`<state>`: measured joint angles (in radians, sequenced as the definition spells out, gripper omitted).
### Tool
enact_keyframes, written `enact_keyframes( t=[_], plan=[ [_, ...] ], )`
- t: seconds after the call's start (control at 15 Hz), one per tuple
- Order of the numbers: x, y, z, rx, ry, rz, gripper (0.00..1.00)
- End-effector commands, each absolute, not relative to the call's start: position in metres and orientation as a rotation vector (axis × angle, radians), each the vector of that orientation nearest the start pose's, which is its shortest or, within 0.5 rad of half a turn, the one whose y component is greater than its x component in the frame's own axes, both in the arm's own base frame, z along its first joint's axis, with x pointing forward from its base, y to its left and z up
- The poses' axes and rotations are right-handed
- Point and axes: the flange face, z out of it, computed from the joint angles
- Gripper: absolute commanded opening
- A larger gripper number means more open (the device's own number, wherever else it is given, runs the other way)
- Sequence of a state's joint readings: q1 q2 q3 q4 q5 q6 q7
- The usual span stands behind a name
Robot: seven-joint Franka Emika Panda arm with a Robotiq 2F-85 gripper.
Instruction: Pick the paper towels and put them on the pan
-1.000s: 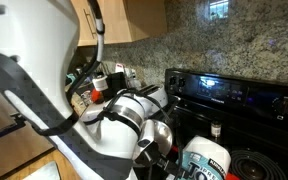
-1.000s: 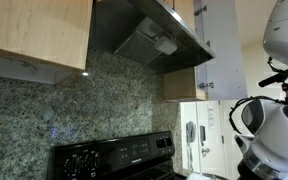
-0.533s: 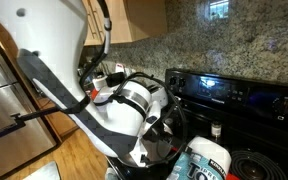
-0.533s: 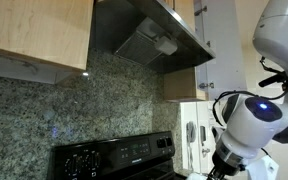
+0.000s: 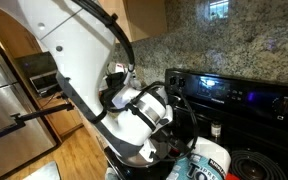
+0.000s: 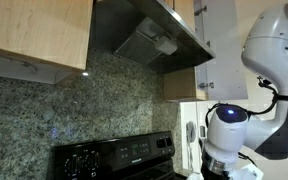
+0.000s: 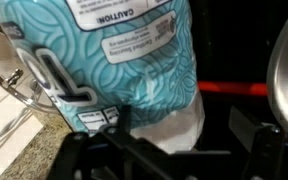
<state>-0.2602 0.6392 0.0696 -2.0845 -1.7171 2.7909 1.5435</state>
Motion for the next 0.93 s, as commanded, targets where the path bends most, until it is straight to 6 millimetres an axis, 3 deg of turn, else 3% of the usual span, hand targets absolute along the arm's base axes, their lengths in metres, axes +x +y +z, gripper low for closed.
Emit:
enact_keyframes(
  t=[0.0, 0.13, 0.2, 0.87],
  plan=[
    [0.549, -0.057, 0.096, -3.441, 0.239, -0.672, 1.00],
    [0.556, -0.058, 0.097, -3.437, 0.245, -0.699, 1.00],
    [0.546, -0.066, 0.107, -3.427, 0.224, -0.723, 1.00],
    [0.529, -0.065, 0.144, -3.415, 0.147, -0.933, 1.00]
  ],
)
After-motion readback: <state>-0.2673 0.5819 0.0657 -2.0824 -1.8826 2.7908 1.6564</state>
